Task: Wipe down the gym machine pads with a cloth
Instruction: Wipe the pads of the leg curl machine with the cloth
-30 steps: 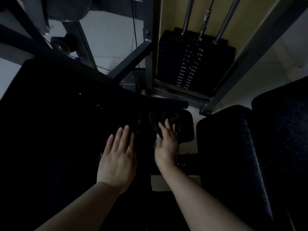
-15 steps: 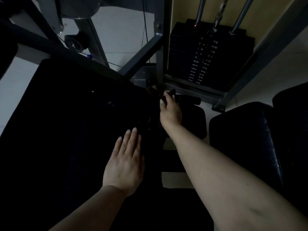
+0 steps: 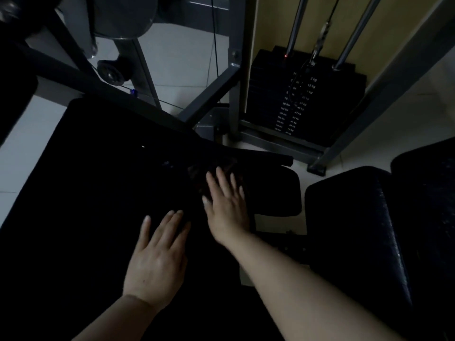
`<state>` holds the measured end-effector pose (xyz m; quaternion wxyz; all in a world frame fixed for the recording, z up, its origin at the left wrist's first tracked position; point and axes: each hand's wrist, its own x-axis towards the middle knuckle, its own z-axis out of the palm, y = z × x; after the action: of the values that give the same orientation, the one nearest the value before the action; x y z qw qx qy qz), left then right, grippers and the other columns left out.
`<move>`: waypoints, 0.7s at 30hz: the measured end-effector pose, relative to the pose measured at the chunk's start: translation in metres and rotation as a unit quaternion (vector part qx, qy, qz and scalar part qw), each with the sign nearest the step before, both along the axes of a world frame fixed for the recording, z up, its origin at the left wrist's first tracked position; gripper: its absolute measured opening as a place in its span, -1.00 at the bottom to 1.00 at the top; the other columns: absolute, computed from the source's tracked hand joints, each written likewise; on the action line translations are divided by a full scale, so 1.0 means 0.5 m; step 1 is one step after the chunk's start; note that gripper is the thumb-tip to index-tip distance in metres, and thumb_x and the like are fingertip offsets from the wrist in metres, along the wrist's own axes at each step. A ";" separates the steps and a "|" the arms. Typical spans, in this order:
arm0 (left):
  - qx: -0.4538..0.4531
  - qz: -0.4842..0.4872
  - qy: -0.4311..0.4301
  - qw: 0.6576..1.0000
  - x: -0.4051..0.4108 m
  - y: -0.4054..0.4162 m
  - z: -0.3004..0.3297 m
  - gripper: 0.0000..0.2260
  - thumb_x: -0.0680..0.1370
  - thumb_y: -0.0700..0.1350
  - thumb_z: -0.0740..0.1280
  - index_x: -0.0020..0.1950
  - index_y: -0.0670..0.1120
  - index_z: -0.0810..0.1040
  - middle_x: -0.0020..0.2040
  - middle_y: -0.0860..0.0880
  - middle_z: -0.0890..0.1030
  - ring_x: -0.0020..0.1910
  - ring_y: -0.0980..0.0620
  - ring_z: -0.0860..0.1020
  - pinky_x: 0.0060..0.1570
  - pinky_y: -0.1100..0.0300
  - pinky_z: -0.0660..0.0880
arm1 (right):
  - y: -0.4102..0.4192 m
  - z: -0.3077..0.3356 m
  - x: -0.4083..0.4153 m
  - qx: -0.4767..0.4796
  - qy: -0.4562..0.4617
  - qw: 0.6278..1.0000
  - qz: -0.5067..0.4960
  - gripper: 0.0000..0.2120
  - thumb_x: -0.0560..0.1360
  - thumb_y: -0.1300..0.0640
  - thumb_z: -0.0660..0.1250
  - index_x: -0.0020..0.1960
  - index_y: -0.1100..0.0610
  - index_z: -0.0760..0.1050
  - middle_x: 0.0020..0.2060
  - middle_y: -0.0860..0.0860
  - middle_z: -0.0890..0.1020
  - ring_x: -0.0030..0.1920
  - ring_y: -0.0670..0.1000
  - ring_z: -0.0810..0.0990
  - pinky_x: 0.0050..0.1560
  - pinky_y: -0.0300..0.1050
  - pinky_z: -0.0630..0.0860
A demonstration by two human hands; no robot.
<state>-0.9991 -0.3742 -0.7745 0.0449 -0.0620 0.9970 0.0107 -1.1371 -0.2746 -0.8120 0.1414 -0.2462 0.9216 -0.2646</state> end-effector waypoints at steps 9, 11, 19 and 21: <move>-0.007 0.016 -0.015 1.000 -0.016 0.007 -0.003 -0.61 0.48 -0.05 0.10 0.21 -0.14 0.54 0.28 -0.18 0.50 0.34 -0.15 0.40 0.43 -0.14 0.05 | -0.059 -0.011 -0.102 -0.002 0.019 0.997 -0.081 -0.54 0.61 0.00 0.11 0.50 -0.10 0.18 0.54 -0.10 0.07 0.54 0.04 -0.05 0.48 -0.03 -0.12; -0.006 0.021 -0.009 1.000 -0.015 0.008 -0.002 -0.62 0.49 -0.06 0.09 0.20 -0.15 0.54 0.28 -0.19 0.50 0.34 -0.16 0.41 0.43 -0.15 0.06 | -0.049 -0.009 -0.072 -0.032 0.015 0.997 -0.068 -0.54 0.61 0.08 0.15 0.49 -0.06 0.21 0.54 -0.08 0.09 0.54 0.06 -0.03 0.49 -0.04 -0.11; -0.005 0.022 0.008 1.000 -0.010 0.014 -0.006 -0.63 0.51 -0.05 0.09 0.19 -0.16 0.53 0.27 -0.20 0.50 0.34 -0.15 0.42 0.43 -0.13 0.05 | 0.056 -0.009 0.199 -0.051 -0.011 0.998 -0.021 -0.47 0.55 0.03 0.00 0.52 -0.02 0.15 0.55 -0.12 -0.05 0.54 -0.01 -0.15 0.51 -0.01 -0.13; -0.002 0.025 0.012 1.000 -0.010 0.014 -0.007 -0.62 0.52 -0.04 0.08 0.19 -0.17 0.53 0.27 -0.20 0.50 0.34 -0.16 0.42 0.43 -0.13 0.06 | 0.076 -0.012 0.221 -0.046 -0.010 0.999 -0.005 -0.42 0.50 -0.04 -0.08 0.51 0.00 0.17 0.55 -0.12 -0.02 0.54 -0.02 -0.14 0.49 -0.01 -0.11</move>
<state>-1.0043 -0.3672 -0.7777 0.0322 -0.0869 0.9956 0.0104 -1.0264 -0.2367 -0.8181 0.1374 -0.2454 0.9084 -0.3095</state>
